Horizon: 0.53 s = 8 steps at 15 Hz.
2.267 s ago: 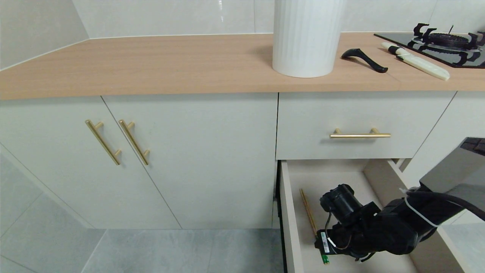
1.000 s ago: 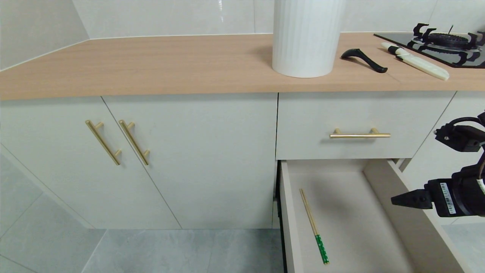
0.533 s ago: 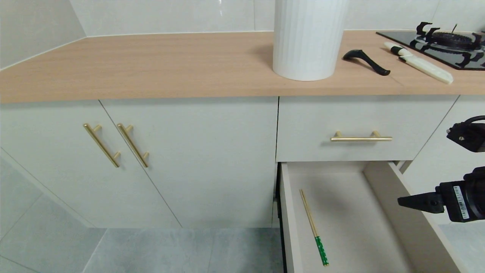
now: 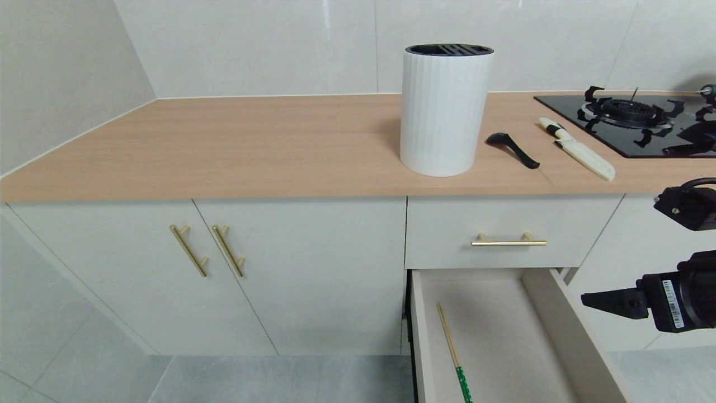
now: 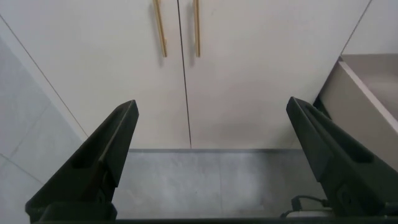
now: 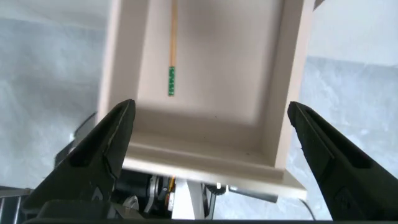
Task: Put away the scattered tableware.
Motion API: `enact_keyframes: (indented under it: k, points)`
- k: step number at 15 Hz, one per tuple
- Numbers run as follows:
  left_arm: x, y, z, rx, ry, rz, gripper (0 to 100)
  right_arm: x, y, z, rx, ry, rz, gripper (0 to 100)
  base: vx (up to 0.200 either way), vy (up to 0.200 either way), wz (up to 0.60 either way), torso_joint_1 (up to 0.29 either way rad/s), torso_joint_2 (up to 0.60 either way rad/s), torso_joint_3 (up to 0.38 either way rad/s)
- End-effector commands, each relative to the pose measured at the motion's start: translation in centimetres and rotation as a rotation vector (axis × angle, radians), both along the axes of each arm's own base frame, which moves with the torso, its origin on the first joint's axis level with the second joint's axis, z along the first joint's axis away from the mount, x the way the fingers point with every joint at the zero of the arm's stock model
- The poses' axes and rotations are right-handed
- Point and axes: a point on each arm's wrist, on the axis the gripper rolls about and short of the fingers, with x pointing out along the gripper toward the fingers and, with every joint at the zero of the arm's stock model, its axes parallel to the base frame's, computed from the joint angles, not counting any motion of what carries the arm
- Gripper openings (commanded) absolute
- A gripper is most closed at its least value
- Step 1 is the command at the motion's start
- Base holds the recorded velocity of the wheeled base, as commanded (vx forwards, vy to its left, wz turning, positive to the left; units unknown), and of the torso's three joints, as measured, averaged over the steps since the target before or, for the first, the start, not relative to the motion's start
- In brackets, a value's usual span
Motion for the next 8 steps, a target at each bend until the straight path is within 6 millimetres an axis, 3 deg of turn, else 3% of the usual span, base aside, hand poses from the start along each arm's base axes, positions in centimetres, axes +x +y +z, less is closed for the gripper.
enact_keyframes:
  k: [1,8]
  points:
    - [0.0,0.0,0.01,0.001,0.0,0.001,100,0.09,0.06,-0.13,-0.003,0.006,0.001,100,0.0,0.0,0.0,0.373,-0.48,-0.276]
    - [0.0,0.0,0.01,0.001,0.0,0.001,100,0.34,0.16,-0.17,-0.001,0.0,0.0,100,0.0,0.0,0.0,0.257,-0.49,-0.263]
